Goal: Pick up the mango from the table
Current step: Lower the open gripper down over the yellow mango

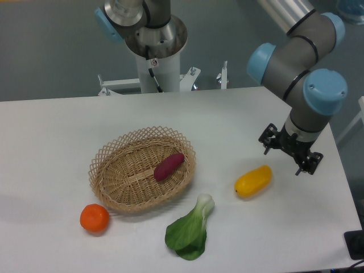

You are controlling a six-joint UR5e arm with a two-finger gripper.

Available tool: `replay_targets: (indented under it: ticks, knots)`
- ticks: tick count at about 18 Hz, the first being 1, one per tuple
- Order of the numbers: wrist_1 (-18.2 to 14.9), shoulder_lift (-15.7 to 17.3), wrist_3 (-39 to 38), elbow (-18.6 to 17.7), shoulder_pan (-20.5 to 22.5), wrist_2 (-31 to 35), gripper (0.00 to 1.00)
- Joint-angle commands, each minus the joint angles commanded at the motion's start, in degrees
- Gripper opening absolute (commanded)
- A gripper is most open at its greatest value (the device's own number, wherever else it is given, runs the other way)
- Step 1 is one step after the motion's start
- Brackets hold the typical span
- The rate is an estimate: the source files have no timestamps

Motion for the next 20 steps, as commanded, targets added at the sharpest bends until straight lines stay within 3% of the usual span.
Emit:
replay_targets:
  ticks: [6,12,20]
  knots:
    - [5.3,-0.9,0.7,-2.4,-1.2,0.0,1.00]
    - [13.7,-0.9,1.0,-8.6,-1.6,0.7,1.00]
    - [15.6,-1.9,1.1,-8.6,-2.7,0.5,1.00]
